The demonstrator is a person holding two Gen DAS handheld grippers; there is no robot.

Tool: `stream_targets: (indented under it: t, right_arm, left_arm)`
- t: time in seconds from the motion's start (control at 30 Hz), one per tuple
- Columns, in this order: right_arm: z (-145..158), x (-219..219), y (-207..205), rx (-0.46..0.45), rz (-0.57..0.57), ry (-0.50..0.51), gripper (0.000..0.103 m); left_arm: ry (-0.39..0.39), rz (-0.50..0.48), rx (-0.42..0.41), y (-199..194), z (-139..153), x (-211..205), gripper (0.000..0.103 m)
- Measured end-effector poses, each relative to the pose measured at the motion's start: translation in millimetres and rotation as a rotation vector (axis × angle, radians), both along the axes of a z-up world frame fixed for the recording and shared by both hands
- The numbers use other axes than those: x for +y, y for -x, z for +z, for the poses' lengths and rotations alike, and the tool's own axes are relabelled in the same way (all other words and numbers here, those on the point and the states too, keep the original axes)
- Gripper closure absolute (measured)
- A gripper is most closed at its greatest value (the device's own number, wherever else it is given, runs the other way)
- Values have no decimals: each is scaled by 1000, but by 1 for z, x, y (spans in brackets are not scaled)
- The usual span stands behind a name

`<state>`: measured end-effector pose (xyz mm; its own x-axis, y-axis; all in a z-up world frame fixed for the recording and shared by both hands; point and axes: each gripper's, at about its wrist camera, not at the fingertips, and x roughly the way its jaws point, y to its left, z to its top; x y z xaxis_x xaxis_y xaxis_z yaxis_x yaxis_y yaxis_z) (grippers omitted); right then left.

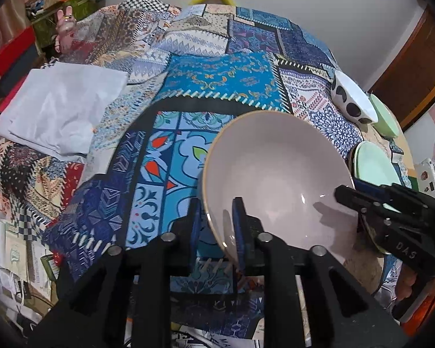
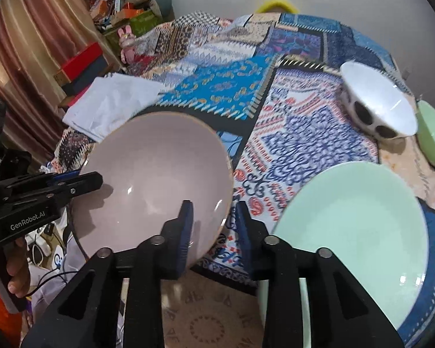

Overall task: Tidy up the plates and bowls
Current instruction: 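Lower the pink bowl onto the quilt and open both grippers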

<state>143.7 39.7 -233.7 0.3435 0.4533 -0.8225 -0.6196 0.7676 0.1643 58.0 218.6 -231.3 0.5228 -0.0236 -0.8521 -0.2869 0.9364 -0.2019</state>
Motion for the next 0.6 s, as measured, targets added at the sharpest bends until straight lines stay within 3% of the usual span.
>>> stream_targets:
  t: [0.07,0.2,0.33,0.4,0.6]
  right_arm:
    - [9,-9,1,-18,-21,-15,64]
    - [28,-27,1,-57,-49,-39,62]
    - [46,-50,1,-106,-81,-53,55]
    - [55,-63,0,-125,-99,-64,55]
    - [74,-101,-10,-170,-162,-79,54]
  left_arm:
    - [-19,5,-10,4,8,-1,76]
    - [-49,3,-40,9,26,-6,61]
    - [-108,-11,-93,12,51,-21,54]
    - [-131,-30,-125,11,64,-32,45]
    - [-177,-80,-211,-2,96,-66,30]
